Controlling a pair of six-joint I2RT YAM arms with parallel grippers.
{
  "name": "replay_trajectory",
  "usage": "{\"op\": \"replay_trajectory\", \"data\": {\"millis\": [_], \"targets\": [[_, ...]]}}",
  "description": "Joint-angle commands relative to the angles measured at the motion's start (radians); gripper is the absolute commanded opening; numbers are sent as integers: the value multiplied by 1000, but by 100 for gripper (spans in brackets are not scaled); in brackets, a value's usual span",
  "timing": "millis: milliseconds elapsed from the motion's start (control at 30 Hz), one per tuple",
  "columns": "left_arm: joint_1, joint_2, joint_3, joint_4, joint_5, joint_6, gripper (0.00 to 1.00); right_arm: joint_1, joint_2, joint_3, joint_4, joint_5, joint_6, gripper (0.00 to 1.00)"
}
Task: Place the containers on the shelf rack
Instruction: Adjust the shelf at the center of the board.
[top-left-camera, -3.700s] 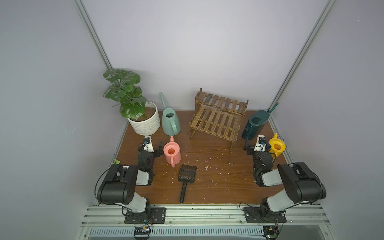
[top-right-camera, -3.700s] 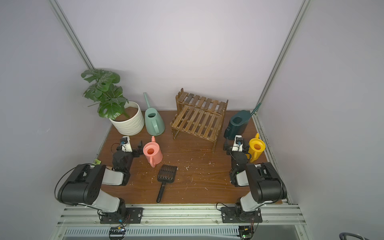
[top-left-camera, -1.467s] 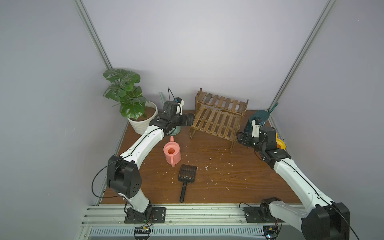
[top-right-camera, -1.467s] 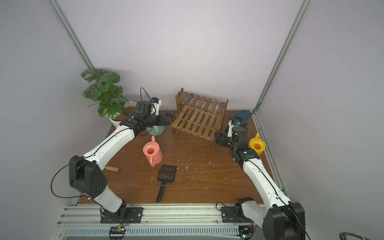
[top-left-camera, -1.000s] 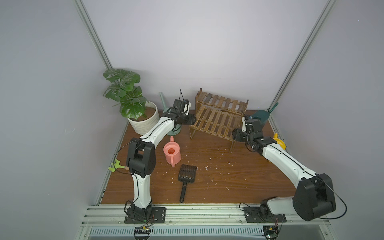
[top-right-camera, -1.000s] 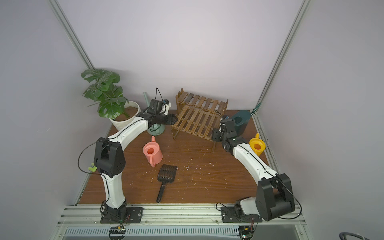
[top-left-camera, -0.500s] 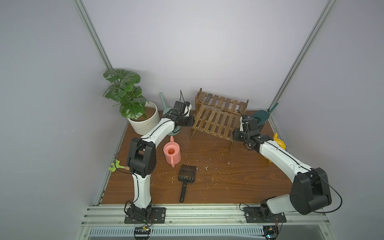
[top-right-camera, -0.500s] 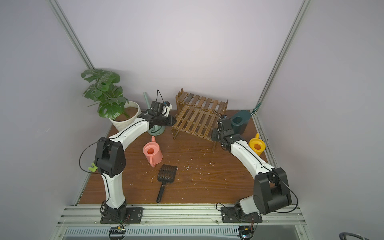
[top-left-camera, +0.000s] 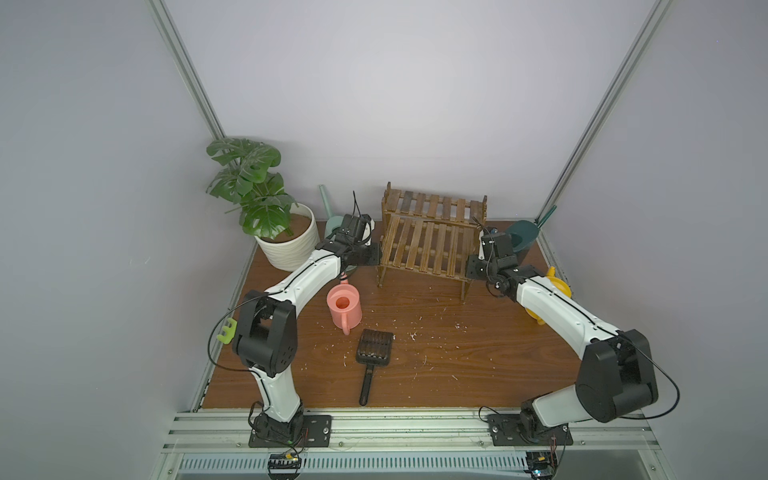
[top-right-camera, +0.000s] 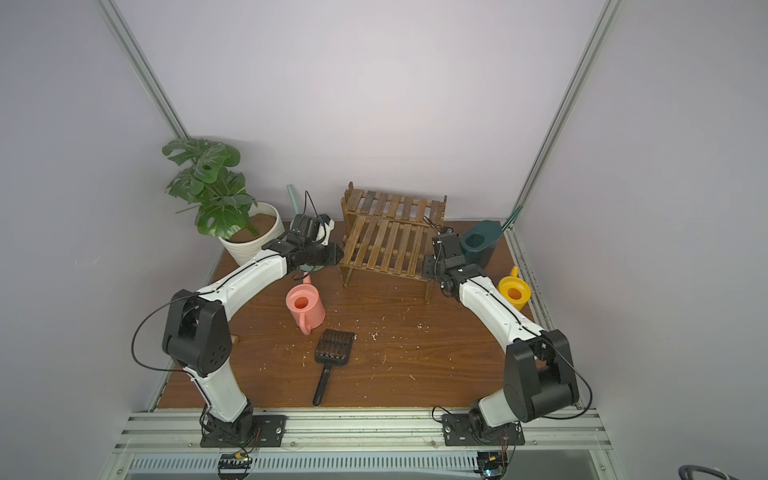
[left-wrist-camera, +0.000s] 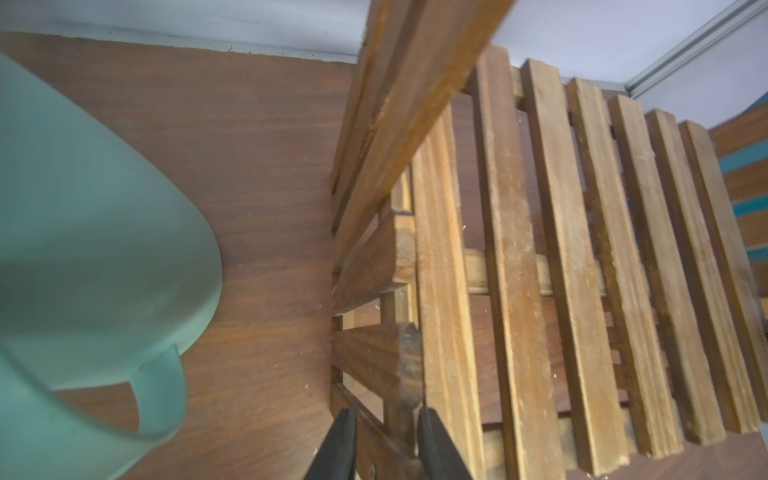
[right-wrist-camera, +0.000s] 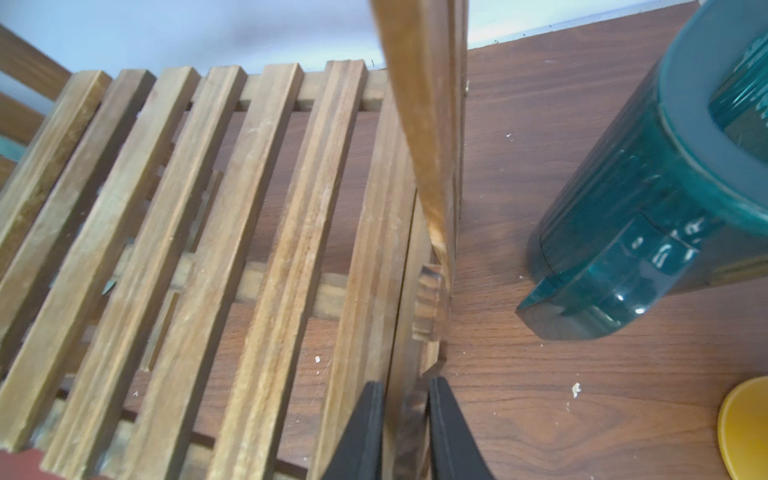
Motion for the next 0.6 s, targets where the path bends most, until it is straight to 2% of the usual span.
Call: {"op": "replay_trajectory", "data": {"millis": [0, 567], "targets": [[-15, -33, -53, -9, -13, -16, 26, 19, 34, 18, -31, -50, -50, 17], [-85, -208, -225, 29, -29, -57, 26, 38, 24, 8, -51, -56, -100, 16]]}}
